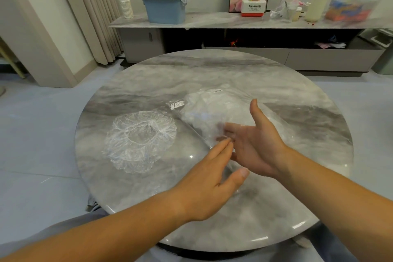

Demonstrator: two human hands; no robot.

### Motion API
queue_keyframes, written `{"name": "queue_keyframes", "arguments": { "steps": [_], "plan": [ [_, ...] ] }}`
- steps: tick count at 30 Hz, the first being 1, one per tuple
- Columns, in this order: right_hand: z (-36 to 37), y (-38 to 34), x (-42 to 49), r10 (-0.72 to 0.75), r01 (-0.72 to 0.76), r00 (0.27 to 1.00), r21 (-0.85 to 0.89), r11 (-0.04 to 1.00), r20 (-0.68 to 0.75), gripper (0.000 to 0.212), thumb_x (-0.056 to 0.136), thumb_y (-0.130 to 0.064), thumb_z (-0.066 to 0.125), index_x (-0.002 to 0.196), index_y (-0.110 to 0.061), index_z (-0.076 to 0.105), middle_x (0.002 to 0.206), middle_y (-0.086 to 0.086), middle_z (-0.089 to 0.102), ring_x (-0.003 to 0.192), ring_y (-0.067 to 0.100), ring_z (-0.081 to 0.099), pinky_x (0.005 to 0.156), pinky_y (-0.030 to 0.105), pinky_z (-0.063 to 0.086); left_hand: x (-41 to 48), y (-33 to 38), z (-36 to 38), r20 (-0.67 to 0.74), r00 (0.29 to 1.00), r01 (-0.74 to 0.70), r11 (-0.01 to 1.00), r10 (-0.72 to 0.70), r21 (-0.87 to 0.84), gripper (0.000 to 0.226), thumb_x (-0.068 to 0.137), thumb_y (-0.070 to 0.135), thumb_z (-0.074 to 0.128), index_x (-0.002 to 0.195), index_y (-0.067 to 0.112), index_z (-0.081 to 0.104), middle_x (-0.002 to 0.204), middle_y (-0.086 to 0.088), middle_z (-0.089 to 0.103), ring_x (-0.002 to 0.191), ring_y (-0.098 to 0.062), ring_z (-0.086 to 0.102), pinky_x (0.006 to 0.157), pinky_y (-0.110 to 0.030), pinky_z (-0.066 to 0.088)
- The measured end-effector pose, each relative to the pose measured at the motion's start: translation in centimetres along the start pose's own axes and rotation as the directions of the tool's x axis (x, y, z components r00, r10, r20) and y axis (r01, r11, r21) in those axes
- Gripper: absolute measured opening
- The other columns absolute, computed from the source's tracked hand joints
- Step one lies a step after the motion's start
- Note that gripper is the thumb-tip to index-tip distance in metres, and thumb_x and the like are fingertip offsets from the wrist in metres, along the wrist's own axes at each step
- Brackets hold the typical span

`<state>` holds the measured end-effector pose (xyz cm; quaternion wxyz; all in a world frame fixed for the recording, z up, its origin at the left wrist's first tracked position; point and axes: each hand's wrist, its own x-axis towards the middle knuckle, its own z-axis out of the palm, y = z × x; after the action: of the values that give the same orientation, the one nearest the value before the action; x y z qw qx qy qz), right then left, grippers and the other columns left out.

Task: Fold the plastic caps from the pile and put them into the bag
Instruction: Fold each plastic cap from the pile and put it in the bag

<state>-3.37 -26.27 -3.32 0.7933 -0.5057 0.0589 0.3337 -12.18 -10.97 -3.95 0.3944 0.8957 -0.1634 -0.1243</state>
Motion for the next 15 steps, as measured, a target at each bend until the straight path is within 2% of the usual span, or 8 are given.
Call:
{"name": "queue_keyframes", "arguments": {
  "steps": [3,5,7,9,11,15],
  "plan": [
    [0.5,0.0,1.2,0.004,-0.007,1.0,0.152,0.988,0.015,0.123,0.073,-0.091,0.045,0.151,0.003,0.034,0.158,0.018,0.039,0.145,0.034,0.038,0.122,0.051,0.027,-0.3,-0.2,-0.4,-0.003,0.999,-0.033,0.999,0.033,-0.028,0.081,0.088,0.069,0.027,0.159,0.032,0.014,0.153,0.037,0.007,0.127,0.037,-0.004,0.099,0.009,0.002],
    [0.7,0.1,1.9,-0.008,0.007,1.0,0.197,0.98,0.004,0.128,0.067,-0.09,0.051,0.153,0.002,0.032,0.159,0.017,0.038,0.146,0.033,0.037,0.122,0.054,0.024,-0.6,-0.2,-0.7,0.004,0.999,-0.038,0.999,0.038,-0.036,0.065,0.094,0.062,0.031,0.152,0.041,0.012,0.14,0.047,0.004,0.118,0.043,-0.006,0.095,0.011,0.001],
    [0.8,0.3,2.5,-0.018,0.018,1.0,0.193,0.981,0.0,0.134,0.062,-0.091,0.056,0.157,-0.003,0.025,0.161,0.017,0.034,0.147,0.032,0.037,0.122,0.054,0.025,-0.9,-0.3,-0.8,0.027,0.999,-0.029,0.999,0.03,-0.034,0.052,0.1,0.054,0.036,0.142,0.049,0.006,0.132,0.055,-0.001,0.117,0.043,-0.007,0.094,0.011,0.001],
    [0.8,0.7,3.0,-0.029,0.03,1.0,0.206,0.978,-0.007,0.126,0.067,-0.089,0.056,0.156,-0.004,0.031,0.156,0.017,0.043,0.143,0.033,0.044,0.118,0.052,0.032,-0.9,-0.9,-0.7,0.04,0.999,-0.021,0.999,0.022,-0.034,0.057,0.101,0.053,0.038,0.147,0.049,0.006,0.143,0.051,-0.001,0.124,0.039,-0.007,0.098,0.01,0.001],
    [0.9,1.0,3.0,-0.053,0.062,0.997,0.223,0.973,-0.047,0.107,0.079,-0.082,0.054,0.149,-0.002,0.042,0.143,0.019,0.057,0.133,0.037,0.055,0.11,0.048,0.043,-0.7,-1.5,-0.7,0.028,1.0,-0.01,1.0,0.011,-0.018,0.069,0.098,0.059,0.037,0.158,0.038,0.009,0.16,0.034,0.0,0.136,0.029,-0.006,0.103,0.006,-0.001],
    [0.6,1.1,1.8,-0.111,0.135,0.982,0.16,0.978,-0.15,0.084,0.088,-0.068,0.058,0.141,-0.003,0.048,0.135,0.022,0.061,0.113,0.041,0.068,0.098,0.048,0.051,-0.5,-2.1,-0.7,0.016,1.0,0.009,1.0,-0.009,0.006,0.077,0.096,0.064,0.034,0.161,0.032,0.007,0.164,0.027,-0.004,0.143,0.02,-0.007,0.111,-0.002,-0.001]
  ]
}}
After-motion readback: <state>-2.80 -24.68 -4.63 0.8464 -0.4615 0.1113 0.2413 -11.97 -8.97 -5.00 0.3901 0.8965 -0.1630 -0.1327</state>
